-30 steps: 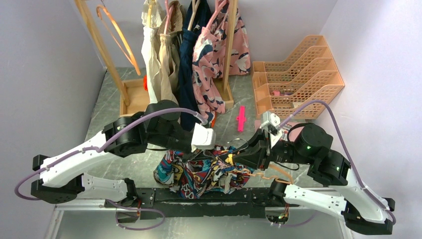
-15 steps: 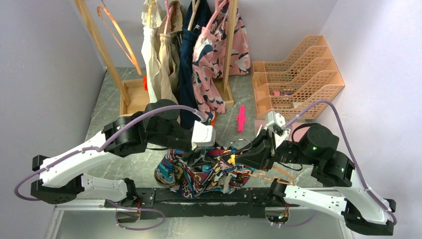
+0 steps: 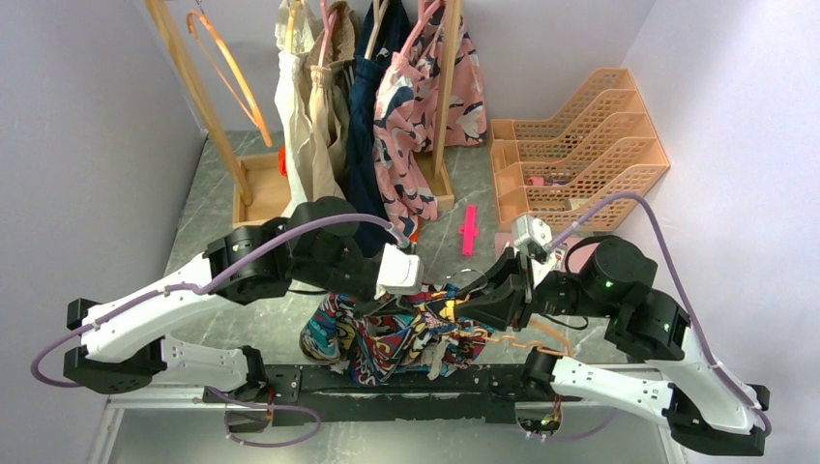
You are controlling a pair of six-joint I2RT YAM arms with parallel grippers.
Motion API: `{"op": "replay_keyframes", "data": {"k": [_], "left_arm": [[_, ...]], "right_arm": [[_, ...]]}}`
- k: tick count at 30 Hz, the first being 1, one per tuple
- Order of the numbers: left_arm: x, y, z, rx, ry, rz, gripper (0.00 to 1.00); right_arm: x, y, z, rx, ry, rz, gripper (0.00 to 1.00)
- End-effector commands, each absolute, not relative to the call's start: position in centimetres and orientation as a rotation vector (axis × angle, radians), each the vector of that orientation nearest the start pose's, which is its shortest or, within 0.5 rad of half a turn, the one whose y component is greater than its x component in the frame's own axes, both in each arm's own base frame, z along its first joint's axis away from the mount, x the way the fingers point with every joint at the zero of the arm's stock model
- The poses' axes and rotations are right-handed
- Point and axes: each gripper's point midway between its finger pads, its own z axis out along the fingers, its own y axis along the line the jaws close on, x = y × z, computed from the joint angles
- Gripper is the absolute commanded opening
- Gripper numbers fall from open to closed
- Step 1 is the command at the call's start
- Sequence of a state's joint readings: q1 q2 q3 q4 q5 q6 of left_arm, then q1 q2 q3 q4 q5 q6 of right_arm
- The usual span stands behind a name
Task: Place the shorts on the hanger
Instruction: Hang the shorts on the hanger.
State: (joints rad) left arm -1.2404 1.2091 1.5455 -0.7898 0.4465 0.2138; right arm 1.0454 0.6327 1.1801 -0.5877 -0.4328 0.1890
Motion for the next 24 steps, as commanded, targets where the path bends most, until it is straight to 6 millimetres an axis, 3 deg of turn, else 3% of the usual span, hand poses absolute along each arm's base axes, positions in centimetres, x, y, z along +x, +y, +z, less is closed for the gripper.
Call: {"op": "replay_keyframes", "data": {"k": [1, 4, 7, 24], "left_arm": [[5.7, -33.5, 37.6, 1.551, 1.361, -1.030, 0.07], [5.8, -33.1, 38.4, 1.515, 1.334, -1.022, 0.07], [5.9, -32.9, 38.9, 1.495, 1.320, -1.022, 0.07], [5.6, -32.8, 39.2, 1.493, 1.315, -1.040, 0.07]], "right_arm": [[2.9, 21.6, 42.9, -1.050, 1.327, 1.290, 0.33], [2.8, 21.0, 43.3, -1.043, 1.330, 1.277, 0.45], [3.0, 20.4, 43.8, -1.025, 1.337, 1.253, 0.51], [5.9, 21.7, 45.0, -0.848, 1.360, 1.224, 0.49]]}}
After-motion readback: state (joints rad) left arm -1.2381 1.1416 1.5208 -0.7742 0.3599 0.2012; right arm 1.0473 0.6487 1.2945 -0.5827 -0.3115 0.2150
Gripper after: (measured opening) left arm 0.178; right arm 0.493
